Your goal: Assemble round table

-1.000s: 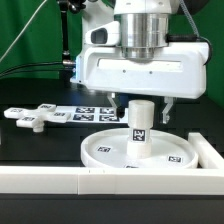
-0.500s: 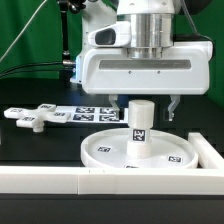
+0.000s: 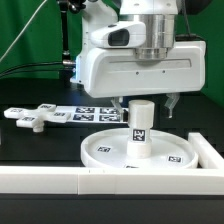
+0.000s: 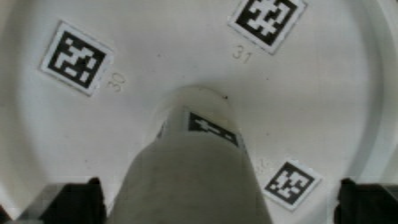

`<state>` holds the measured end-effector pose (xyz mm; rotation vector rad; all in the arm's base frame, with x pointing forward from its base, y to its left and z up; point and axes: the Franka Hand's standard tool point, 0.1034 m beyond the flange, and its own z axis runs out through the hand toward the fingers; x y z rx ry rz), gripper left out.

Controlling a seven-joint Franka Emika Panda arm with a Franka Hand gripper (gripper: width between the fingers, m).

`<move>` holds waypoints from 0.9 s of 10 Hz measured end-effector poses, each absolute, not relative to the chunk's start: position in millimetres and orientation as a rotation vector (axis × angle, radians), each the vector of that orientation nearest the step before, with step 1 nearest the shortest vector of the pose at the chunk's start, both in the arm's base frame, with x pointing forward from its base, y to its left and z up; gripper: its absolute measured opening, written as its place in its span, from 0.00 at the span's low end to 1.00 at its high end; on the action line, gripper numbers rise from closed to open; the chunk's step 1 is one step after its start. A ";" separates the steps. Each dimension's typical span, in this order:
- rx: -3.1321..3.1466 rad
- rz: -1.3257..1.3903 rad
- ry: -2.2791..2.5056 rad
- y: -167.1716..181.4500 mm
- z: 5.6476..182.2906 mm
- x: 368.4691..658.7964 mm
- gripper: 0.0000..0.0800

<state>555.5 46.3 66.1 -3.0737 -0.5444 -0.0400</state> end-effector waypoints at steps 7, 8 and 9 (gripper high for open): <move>-2.856 -0.001 -1.313 41.5 66.3 554.6 0.81; -2.795 0.003 -1.465 41.6 67.4 556.2 0.81; -2.741 0.006 -1.587 42.3 68.9 558.3 0.81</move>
Offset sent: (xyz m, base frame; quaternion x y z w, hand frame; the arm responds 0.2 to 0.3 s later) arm 0.0000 0.0000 0.0000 0.0000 0.0000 -0.1296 0.9916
